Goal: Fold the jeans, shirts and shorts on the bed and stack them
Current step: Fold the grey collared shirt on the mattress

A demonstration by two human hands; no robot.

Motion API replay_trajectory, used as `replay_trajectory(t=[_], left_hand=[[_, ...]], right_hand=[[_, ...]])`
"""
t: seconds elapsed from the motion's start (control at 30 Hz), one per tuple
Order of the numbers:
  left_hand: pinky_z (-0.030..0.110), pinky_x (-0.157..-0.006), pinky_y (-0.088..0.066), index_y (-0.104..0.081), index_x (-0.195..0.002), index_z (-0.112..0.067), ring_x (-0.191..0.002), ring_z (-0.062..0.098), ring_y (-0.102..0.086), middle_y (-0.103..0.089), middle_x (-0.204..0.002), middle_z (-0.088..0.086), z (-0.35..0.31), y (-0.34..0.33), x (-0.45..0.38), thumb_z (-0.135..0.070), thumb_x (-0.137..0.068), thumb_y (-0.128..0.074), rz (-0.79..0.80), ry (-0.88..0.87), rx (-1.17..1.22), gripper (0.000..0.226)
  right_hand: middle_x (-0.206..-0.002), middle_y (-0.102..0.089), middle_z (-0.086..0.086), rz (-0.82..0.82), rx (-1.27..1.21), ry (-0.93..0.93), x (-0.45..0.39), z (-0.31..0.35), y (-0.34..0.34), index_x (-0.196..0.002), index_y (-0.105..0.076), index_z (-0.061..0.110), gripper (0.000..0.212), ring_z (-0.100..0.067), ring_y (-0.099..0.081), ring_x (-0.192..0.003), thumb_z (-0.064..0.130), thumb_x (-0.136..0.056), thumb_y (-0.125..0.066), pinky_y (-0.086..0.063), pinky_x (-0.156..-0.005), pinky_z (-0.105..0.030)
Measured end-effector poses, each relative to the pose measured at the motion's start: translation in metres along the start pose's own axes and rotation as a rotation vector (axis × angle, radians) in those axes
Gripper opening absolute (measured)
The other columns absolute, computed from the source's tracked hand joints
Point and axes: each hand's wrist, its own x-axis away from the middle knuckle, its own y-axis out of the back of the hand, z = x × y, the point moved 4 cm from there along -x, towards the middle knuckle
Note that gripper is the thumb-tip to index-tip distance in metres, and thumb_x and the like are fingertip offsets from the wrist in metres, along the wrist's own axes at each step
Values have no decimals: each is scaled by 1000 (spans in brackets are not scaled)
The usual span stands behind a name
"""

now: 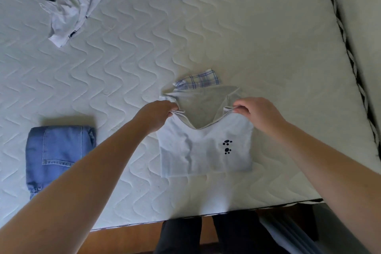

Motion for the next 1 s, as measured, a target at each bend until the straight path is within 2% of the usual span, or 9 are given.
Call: replay_trajectory(t=[0.1, 0.2, 0.37, 0.5, 0.67, 0.8, 1.0], left_hand=[[32, -84, -41, -62, -123, -19, -109, 27, -59, -65, -120, 4, 16, -14, -32, -17, -101, -50, -26, 30, 9, 25], [32, -89, -41, -62, -126, -19, -113, 27, -59, -64, -126, 3, 28, -32, -57, -16, -100, -51, -52, 59, 49, 28], [37, -90, -44, -57, -131, -19, -110, 29, -60, -62, -124, 6, 48, -66, -90, -13, -102, -47, -45, 96, 83, 32], [37, -100, -42, -53, -138, -19, -121, 26, -57, -58, -137, 4, 62, -81, -105, -30, -99, -56, -5, 125, 140, 40], [35, -81, -48, -69, -112, -16, -96, 29, -65, -72, -104, 7, 73, -65, -117, -32, -96, -61, -101, 89, 147, 24], [34, -76, -47, -70, -107, -17, -92, 27, -63, -71, -97, 5, 82, -48, -128, -31, -95, -63, -103, 62, 139, 20], [33, -77, -45, -67, -111, -16, -94, 24, -61, -69, -98, 4, 96, -50, -147, -36, -93, -65, -147, 170, 177, 27]], right_hand=[[-79, -65, 0, 6, 13, -25, -34, -20, -21, -100, -69, 14, 18, -22, -55, -71, 29, -94, -63, -32, -63, -31], [-87, -68, -8, 59, 36, -80, -65, -41, -47, -107, -67, 13, 22, -29, -61, -80, 31, -97, -58, -38, -68, -33], [-87, -65, -14, 167, 88, -157, -102, -71, -87, -110, -59, 11, 25, -30, -59, -78, 32, -102, -48, -37, -65, -35], [-84, -59, -12, 159, 78, -151, -123, -81, -100, -104, -60, 8, 24, -30, -57, -79, 29, -102, -48, -31, -64, -32], [-87, -65, -14, 48, 105, -38, -134, -80, -92, -107, -63, 7, 25, -34, -60, -82, 27, -101, -49, -37, -66, -35], [-96, -68, -15, -25, 125, 23, -148, -82, -81, -108, -64, 8, 25, -35, -61, -89, 27, -101, -50, -43, -73, -38], [-97, -69, -17, -77, 190, 10, -164, -92, -81, -106, -66, 7, 25, -37, -62, -91, 27, -99, -53, -45, -76, -41]])
